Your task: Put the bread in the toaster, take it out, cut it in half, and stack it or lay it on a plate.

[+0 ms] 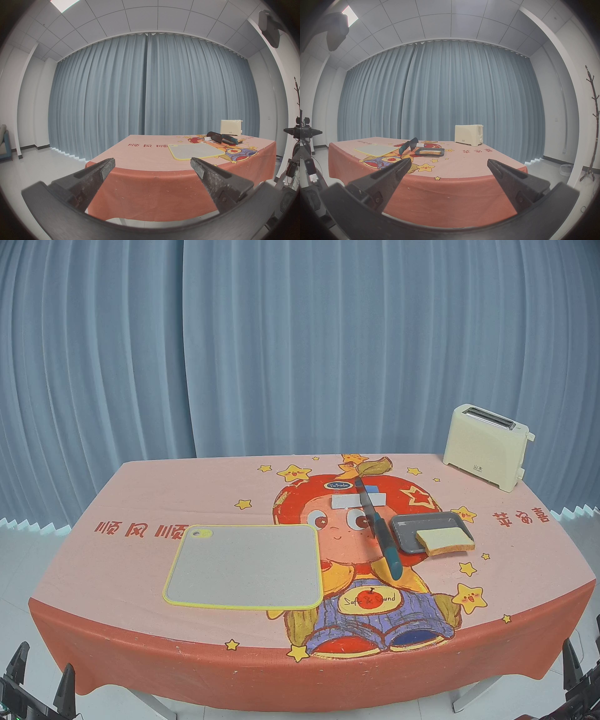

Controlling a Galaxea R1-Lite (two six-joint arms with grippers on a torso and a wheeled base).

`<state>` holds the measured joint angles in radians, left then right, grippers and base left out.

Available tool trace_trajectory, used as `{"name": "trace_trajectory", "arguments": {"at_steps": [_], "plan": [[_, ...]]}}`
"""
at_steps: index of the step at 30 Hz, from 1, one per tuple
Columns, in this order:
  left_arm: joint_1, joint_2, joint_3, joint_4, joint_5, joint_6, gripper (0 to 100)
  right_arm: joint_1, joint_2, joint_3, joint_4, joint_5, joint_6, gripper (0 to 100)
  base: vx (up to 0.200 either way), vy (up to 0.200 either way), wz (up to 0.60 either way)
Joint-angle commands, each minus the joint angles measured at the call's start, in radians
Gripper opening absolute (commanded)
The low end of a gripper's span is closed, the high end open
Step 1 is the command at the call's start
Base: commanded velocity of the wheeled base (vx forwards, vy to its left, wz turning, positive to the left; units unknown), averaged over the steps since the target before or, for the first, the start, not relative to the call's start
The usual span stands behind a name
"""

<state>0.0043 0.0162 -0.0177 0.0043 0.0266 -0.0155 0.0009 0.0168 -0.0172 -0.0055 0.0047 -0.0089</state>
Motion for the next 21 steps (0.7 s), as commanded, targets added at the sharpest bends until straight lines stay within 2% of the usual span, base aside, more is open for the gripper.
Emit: {"name": "trace_trajectory", "arguments": {"at_steps": [1,14,21], "plan": [[0.000,-0.016,0.018,0.000,-0.001,0.000,100,-0.001,-0.017,0.017,-0.001,-0.002,0.001,100,0.000,0.000,0.00],[0.000,-0.016,0.018,0.000,-0.001,-0.001,100,-0.001,-0.017,0.017,-0.001,0.008,-0.019,100,0.000,0.000,0.00],[0.000,-0.016,0.018,0.000,-0.001,-0.001,100,-0.001,-0.017,0.017,-0.001,-0.008,-0.013,100,0.000,0.000,0.00]]}}
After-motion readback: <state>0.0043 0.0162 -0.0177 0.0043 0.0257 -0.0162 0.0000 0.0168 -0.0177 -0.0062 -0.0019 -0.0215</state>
